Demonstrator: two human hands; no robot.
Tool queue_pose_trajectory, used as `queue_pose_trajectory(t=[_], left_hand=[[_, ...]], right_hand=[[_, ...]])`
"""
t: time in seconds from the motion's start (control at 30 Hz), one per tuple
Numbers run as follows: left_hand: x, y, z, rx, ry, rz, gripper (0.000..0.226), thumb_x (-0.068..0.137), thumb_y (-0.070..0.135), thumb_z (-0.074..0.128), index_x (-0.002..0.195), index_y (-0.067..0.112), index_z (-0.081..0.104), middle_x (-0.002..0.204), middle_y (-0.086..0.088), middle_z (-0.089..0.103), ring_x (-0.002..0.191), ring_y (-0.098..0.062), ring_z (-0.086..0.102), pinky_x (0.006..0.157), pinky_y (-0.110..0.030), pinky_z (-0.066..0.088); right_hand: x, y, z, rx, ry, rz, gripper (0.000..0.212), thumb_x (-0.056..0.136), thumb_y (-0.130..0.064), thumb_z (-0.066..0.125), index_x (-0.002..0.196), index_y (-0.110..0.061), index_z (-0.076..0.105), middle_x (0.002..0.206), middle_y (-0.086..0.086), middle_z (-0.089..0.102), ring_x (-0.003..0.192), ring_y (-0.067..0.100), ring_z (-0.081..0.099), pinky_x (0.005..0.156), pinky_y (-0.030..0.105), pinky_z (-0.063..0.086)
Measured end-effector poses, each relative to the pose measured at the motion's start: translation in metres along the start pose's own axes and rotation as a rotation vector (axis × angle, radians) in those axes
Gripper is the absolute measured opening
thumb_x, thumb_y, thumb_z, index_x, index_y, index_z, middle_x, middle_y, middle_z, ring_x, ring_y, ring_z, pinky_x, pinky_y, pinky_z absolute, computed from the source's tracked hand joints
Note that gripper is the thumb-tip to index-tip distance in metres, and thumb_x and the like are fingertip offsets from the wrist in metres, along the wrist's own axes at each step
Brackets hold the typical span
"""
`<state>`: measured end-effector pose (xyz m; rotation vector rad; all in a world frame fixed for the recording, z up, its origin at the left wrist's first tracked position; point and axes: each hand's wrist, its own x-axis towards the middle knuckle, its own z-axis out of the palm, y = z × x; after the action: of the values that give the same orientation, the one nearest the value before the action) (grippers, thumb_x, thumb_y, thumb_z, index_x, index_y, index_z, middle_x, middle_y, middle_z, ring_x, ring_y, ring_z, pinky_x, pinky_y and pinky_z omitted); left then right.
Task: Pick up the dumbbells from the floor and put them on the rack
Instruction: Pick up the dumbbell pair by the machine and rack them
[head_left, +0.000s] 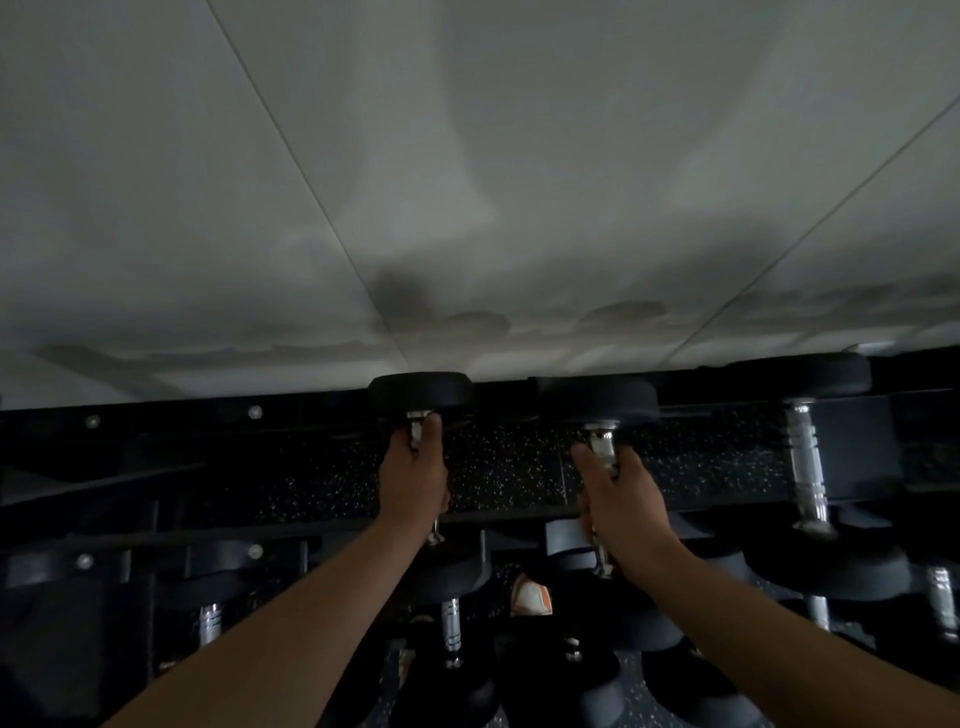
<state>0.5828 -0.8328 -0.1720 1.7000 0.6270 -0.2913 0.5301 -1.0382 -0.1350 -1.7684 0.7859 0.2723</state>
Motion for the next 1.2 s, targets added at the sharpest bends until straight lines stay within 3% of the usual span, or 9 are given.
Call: queue_pose_trajectory(t=[0.1,0.17,0.23,0.33,0.53,0.77,0.93,1.07,1.2], left_hand=[[0.002,-0.005,-0.001,-0.003,0.013,0.019,0.035,0.097,0.049,0.050,0.096,0.015,0.056,0.056,-0.007,0.049,0.033,-0.016,0.044,0.036,-0.026,0.037],[0.005,-0.009,-0.003,0.024,0.045,0.043,0.036,0.092,0.059,0.051,0.089,0.023,0.056,0.055,-0.005,0.051,0.036,-0.017,0.047,0.042,-0.030,0.041],[0.008,-0.013,-0.003,0.068,0.073,0.055,0.042,0.084,0.070,0.049,0.086,0.028,0.056,0.058,-0.004,0.054,0.041,-0.020,0.051,0.050,-0.035,0.044],[0.009,-0.015,-0.003,0.114,0.081,0.059,0.049,0.084,0.070,0.046,0.096,0.024,0.056,0.061,-0.006,0.057,0.043,-0.021,0.055,0.050,-0.035,0.047],[0.014,-0.021,-0.005,0.174,0.106,0.084,0.043,0.092,0.063,0.046,0.101,0.022,0.055,0.063,-0.007,0.059,0.042,-0.021,0.057,0.048,-0.036,0.052],[0.018,-0.026,-0.006,0.224,0.144,0.088,0.046,0.080,0.080,0.042,0.089,0.036,0.051,0.065,-0.006,0.058,0.052,-0.029,0.059,0.060,-0.054,0.059],[0.014,-0.026,-0.005,0.218,0.141,0.082,0.045,0.081,0.079,0.043,0.089,0.036,0.053,0.064,-0.003,0.057,0.051,-0.026,0.057,0.061,-0.053,0.057],[0.015,-0.024,-0.005,0.204,0.133,0.077,0.041,0.081,0.078,0.043,0.086,0.038,0.053,0.065,-0.004,0.058,0.052,-0.025,0.057,0.061,-0.051,0.057],[0.014,-0.023,-0.004,0.207,0.134,0.066,0.048,0.080,0.081,0.042,0.090,0.035,0.053,0.067,-0.003,0.058,0.054,-0.026,0.057,0.065,-0.055,0.057]], right_hand=[[0.006,0.001,0.001,-0.013,-0.008,0.008,0.029,0.093,-0.045,0.059,0.090,-0.017,0.056,0.059,0.006,0.063,0.042,0.016,0.057,0.046,0.033,0.049],[0.010,0.001,0.002,-0.024,-0.013,0.013,0.030,0.092,-0.049,0.059,0.089,-0.019,0.055,0.062,0.007,0.064,0.046,0.018,0.058,0.051,0.037,0.051],[0.013,0.001,0.003,-0.002,-0.018,0.016,0.029,0.093,-0.047,0.059,0.089,-0.018,0.055,0.063,0.006,0.062,0.045,0.016,0.055,0.047,0.033,0.049],[0.017,-0.004,0.003,0.011,-0.023,0.002,0.028,0.094,-0.043,0.059,0.092,-0.016,0.055,0.065,0.007,0.062,0.046,0.014,0.054,0.042,0.027,0.046],[0.032,-0.002,0.004,-0.014,-0.019,0.005,0.029,0.091,-0.050,0.058,0.091,-0.022,0.056,0.067,0.004,0.065,0.056,0.019,0.061,0.058,0.043,0.056],[0.042,0.007,0.005,-0.055,-0.017,0.018,0.030,0.093,-0.050,0.056,0.096,-0.020,0.054,0.073,0.007,0.066,0.058,0.020,0.063,0.056,0.036,0.054],[0.043,0.017,0.006,-0.117,0.006,-0.011,0.036,0.093,-0.052,0.055,0.096,-0.016,0.053,0.079,0.009,0.068,0.070,0.025,0.066,0.067,0.040,0.054],[0.046,0.017,0.006,-0.101,-0.003,-0.016,0.035,0.092,-0.054,0.056,0.093,-0.019,0.053,0.077,0.009,0.068,0.066,0.026,0.068,0.064,0.042,0.058],[0.046,0.017,0.003,-0.038,-0.026,-0.014,0.031,0.093,-0.048,0.058,0.095,-0.017,0.053,0.069,0.006,0.064,0.054,0.019,0.061,0.052,0.035,0.055]])
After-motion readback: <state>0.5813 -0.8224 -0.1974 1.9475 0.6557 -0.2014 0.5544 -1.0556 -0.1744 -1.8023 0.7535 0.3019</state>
